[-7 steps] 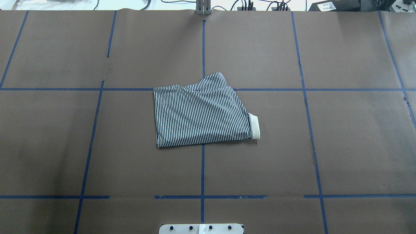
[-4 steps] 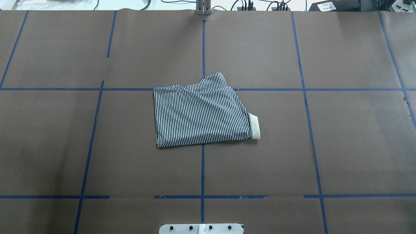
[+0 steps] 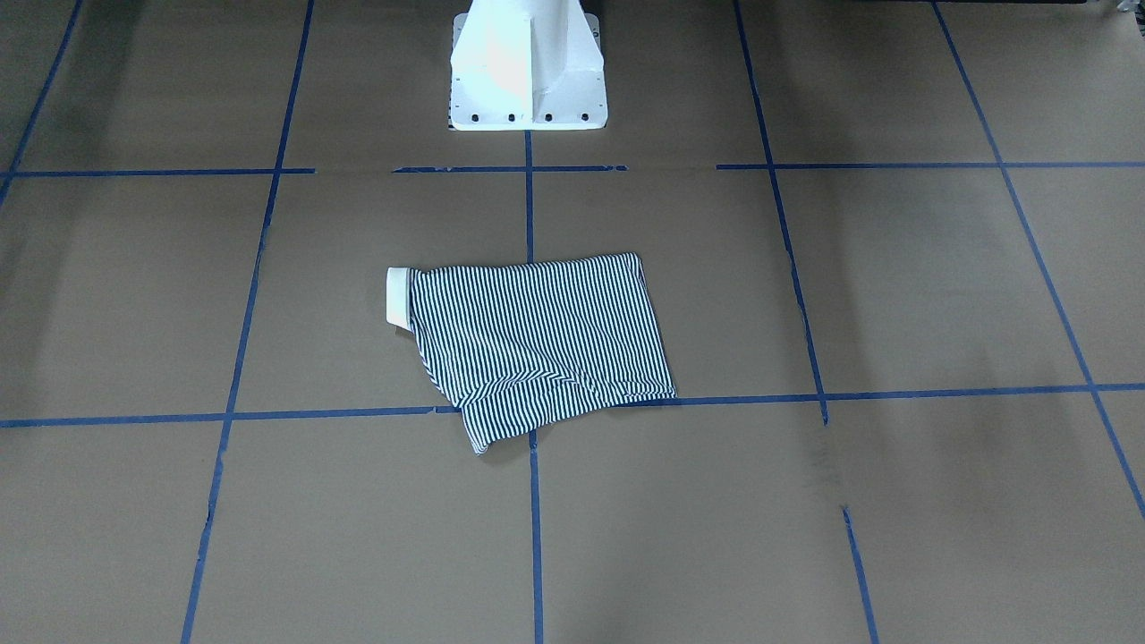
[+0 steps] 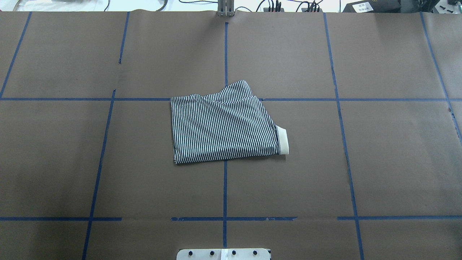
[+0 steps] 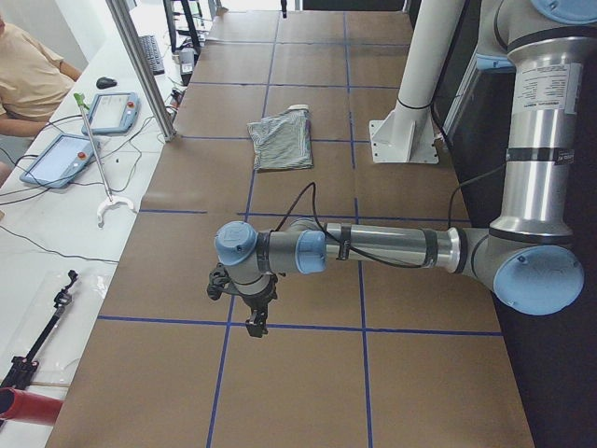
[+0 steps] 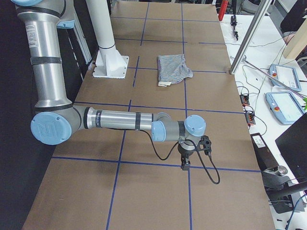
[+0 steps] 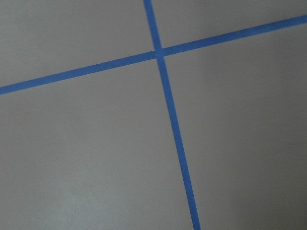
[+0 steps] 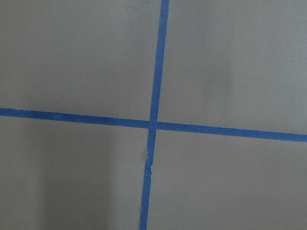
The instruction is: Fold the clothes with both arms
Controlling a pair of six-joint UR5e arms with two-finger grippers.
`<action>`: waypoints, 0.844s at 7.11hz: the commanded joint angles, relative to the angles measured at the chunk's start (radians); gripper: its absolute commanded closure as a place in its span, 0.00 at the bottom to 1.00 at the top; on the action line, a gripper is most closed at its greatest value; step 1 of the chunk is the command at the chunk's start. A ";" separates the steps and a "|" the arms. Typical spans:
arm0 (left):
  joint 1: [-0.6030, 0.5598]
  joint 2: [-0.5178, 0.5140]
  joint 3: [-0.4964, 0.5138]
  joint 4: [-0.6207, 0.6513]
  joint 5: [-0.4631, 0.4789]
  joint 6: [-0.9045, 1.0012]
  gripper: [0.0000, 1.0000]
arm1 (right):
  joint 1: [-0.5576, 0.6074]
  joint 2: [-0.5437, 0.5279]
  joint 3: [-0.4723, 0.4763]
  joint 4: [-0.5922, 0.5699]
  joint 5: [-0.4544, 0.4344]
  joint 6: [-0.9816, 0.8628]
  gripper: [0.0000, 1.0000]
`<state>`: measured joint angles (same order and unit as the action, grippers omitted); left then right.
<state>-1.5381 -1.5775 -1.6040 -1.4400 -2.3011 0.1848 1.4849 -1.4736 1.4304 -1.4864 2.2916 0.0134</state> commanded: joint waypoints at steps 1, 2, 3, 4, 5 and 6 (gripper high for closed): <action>-0.059 -0.010 0.025 0.003 0.000 0.012 0.00 | 0.000 -0.001 -0.015 0.000 0.002 -0.001 0.00; -0.059 -0.013 0.030 -0.032 0.000 0.010 0.00 | 0.000 -0.001 -0.016 0.000 0.002 -0.004 0.00; -0.057 -0.022 0.061 -0.083 0.000 0.010 0.00 | 0.000 -0.001 -0.016 0.000 0.012 -0.001 0.00; -0.057 -0.044 0.111 -0.135 0.000 0.008 0.00 | 0.003 -0.002 -0.030 0.000 0.063 -0.003 0.00; -0.057 -0.065 0.145 -0.149 0.000 0.008 0.00 | 0.005 -0.010 -0.036 0.000 0.118 -0.004 0.00; -0.057 -0.068 0.147 -0.149 0.000 0.010 0.00 | 0.041 -0.007 -0.018 0.000 0.127 -0.007 0.00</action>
<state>-1.5953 -1.6333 -1.4775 -1.5756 -2.3010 0.1938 1.4976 -1.4797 1.4028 -1.4864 2.3862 0.0091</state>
